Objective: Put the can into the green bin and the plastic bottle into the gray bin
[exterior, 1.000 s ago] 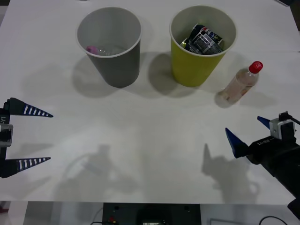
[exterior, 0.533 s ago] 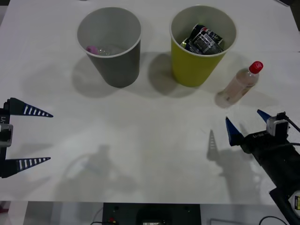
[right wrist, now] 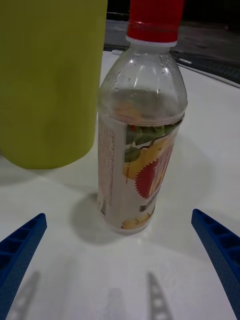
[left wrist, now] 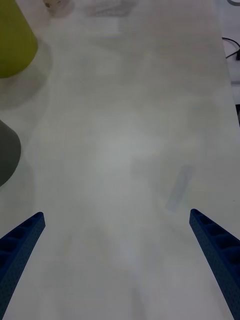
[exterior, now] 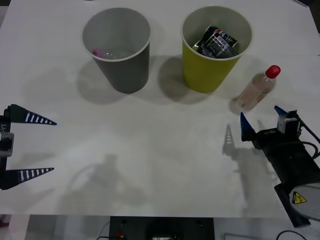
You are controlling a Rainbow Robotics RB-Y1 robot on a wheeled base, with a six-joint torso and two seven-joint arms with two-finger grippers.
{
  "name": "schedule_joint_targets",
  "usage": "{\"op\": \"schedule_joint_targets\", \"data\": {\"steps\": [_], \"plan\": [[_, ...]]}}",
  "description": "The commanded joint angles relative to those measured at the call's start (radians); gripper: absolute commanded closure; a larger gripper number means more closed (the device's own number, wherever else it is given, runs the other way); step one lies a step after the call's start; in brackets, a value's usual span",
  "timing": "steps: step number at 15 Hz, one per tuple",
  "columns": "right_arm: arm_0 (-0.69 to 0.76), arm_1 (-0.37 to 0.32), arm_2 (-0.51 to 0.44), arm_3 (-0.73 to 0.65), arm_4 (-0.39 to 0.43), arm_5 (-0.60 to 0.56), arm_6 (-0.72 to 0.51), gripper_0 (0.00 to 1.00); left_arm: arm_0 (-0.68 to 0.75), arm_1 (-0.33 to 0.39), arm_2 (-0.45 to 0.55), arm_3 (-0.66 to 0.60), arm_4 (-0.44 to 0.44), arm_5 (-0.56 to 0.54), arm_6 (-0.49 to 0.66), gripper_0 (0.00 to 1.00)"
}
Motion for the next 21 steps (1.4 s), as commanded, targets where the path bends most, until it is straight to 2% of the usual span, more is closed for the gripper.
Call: {"op": "schedule_joint_targets", "data": {"steps": [1,10,17,20,21], "plan": [[-0.009,0.033,-0.026,0.054,-0.001,0.000,-0.009,0.00,0.000,0.000,0.000,0.000,0.000,0.000,0.000,0.00],[-0.098,0.173,-0.063,0.247,-0.056,-0.009,-0.015,0.00,0.000,0.000,0.000,0.000,0.000,0.000,0.000,0.00],[-0.156,0.245,-0.092,0.361,-0.073,-0.075,-0.007,0.00,0.000,0.000,0.000,0.000,0.000,0.000,0.000,0.00],[-0.167,0.252,-0.090,0.378,-0.087,-0.083,-0.003,0.00,0.000,0.000,0.000,0.000,0.000,0.000,0.000,0.00],[-0.167,0.252,-0.090,0.376,-0.085,-0.084,0.000,0.11,0.000,0.000,0.000,0.000,0.000,0.000,0.000,0.00]]}}
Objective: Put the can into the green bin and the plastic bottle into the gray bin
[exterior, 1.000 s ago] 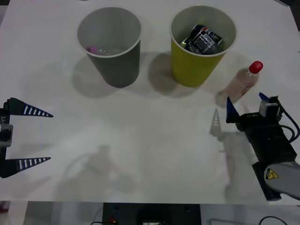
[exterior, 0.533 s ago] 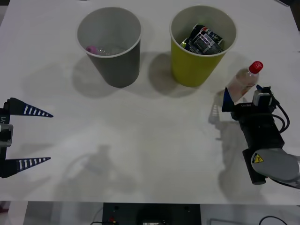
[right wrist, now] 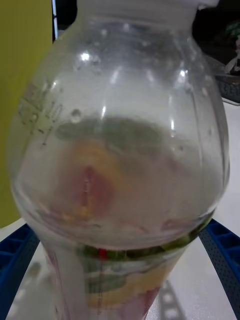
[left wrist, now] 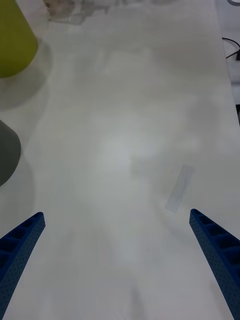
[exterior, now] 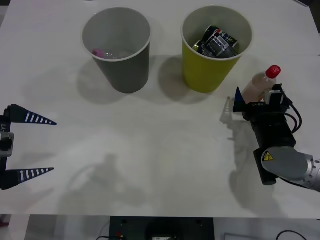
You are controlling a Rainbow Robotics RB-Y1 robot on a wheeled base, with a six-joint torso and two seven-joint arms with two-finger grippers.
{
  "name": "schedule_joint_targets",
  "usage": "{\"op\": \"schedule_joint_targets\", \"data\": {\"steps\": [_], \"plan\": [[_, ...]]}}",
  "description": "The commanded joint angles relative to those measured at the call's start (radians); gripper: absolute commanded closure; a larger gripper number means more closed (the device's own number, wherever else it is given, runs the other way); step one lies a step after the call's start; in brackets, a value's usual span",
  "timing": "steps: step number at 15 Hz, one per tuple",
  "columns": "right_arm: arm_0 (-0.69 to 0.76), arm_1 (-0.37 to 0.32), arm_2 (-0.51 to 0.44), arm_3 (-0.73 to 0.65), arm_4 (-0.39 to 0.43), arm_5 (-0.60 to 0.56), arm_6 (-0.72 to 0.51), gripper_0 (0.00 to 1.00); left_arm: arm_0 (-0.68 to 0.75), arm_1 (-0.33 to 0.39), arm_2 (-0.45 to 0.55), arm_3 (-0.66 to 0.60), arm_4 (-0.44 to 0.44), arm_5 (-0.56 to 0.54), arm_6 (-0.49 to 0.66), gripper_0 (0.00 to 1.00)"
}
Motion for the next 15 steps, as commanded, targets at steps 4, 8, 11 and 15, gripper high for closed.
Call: {"op": "schedule_joint_targets", "data": {"steps": [4,8,11,15], "plan": [[0.000,0.000,-0.001,-0.004,0.001,-0.008,0.010,1.00,0.000,0.000,0.000,0.000,0.000,0.000,0.000,0.00],[0.000,-0.003,-0.001,-0.020,0.009,-0.009,0.010,1.00,0.000,0.000,0.000,0.000,0.000,0.000,0.000,0.00],[0.009,-0.032,-0.001,-0.061,0.019,-0.011,0.010,1.00,0.000,0.000,0.000,0.000,0.000,0.000,0.000,0.00],[0.073,-0.139,-0.056,-0.187,0.075,-0.086,0.010,1.00,0.000,0.000,0.000,0.000,0.000,0.000,0.000,0.00]]}}
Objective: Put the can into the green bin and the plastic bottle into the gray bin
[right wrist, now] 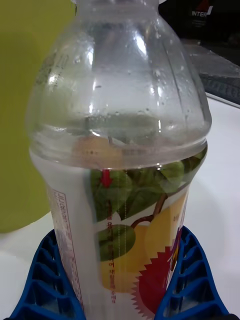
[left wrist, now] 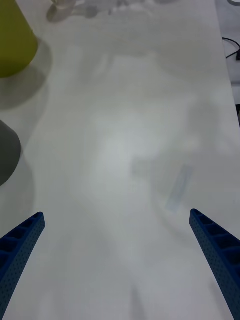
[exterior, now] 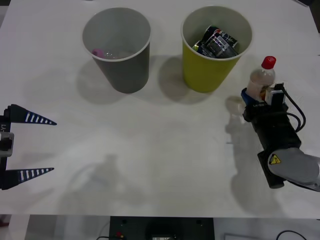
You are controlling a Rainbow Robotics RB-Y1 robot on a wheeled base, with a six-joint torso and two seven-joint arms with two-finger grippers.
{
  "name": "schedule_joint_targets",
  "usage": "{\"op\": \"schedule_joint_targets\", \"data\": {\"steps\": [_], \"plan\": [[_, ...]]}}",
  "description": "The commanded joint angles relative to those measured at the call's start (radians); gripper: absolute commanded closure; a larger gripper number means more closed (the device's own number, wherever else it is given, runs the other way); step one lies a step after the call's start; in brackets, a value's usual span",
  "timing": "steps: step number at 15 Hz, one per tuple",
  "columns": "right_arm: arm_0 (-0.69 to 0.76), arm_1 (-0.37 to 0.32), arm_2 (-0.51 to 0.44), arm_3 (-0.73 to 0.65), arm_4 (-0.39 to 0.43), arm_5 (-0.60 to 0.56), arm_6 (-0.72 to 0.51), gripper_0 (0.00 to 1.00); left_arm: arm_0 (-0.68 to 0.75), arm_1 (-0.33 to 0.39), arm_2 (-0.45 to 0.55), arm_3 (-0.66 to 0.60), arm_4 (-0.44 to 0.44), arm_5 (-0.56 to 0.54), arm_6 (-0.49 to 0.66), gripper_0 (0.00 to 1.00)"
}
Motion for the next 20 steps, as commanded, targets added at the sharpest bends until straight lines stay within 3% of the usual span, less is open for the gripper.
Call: {"op": "schedule_joint_targets", "data": {"steps": [1,5,8,11,16,20], "plan": [[0.062,-0.076,-0.069,-0.082,0.063,-0.080,0.000,1.00,0.000,0.000,0.000,0.000,0.000,0.000,0.000,0.00],[0.214,-0.177,-0.268,-0.197,0.224,-0.283,-0.003,1.00,0.000,0.000,0.000,0.000,0.000,0.000,0.000,0.00],[0.366,-0.228,-0.503,-0.297,0.354,-0.519,-0.003,1.00,0.000,0.000,0.000,0.000,0.000,0.000,0.000,0.00],[0.490,-0.231,-0.754,-0.394,0.459,-0.815,-0.003,1.00,0.000,0.000,0.000,0.000,0.000,0.000,0.000,0.00],[0.608,-0.177,-1.116,-0.556,0.430,-1.309,-0.006,1.00,0.000,0.000,0.000,0.000,0.000,0.000,0.000,0.00],[0.575,-0.136,-1.261,-0.601,0.394,-1.603,-0.040,1.00,0.000,0.000,0.000,0.000,0.000,0.000,0.000,0.00]]}}
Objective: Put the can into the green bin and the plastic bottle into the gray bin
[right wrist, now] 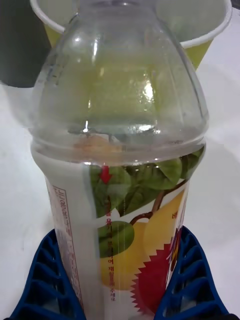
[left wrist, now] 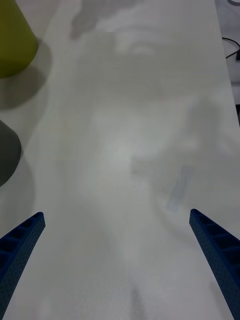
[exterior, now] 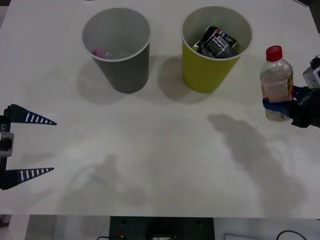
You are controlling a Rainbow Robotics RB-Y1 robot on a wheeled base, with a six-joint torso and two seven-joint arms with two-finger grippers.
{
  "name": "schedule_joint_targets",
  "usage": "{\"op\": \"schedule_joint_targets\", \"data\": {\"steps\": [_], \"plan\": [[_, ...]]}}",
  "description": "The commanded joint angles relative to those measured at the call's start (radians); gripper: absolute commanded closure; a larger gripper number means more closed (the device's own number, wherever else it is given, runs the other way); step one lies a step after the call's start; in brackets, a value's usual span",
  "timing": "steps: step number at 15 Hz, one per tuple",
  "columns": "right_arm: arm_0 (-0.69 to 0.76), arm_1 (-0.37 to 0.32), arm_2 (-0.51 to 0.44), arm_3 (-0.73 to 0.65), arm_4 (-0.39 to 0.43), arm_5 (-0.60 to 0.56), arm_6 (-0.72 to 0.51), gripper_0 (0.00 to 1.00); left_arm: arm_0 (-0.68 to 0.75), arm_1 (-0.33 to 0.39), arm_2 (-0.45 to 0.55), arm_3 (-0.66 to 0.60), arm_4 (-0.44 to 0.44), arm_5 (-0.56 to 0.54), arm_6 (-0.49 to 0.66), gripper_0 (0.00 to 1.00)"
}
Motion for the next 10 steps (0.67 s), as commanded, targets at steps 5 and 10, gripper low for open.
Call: {"op": "schedule_joint_targets", "data": {"steps": [5,10], "plan": [[-0.193,0.024,-0.103,-0.049,0.026,-0.442,-0.250,1.00,0.000,0.000,0.000,0.000,0.000,0.000,0.000,0.00],[-0.418,0.024,-0.073,-0.052,0.047,-0.660,-0.435,1.00,0.000,0.000,0.000,0.000,0.000,0.000,0.000,0.00]]}}
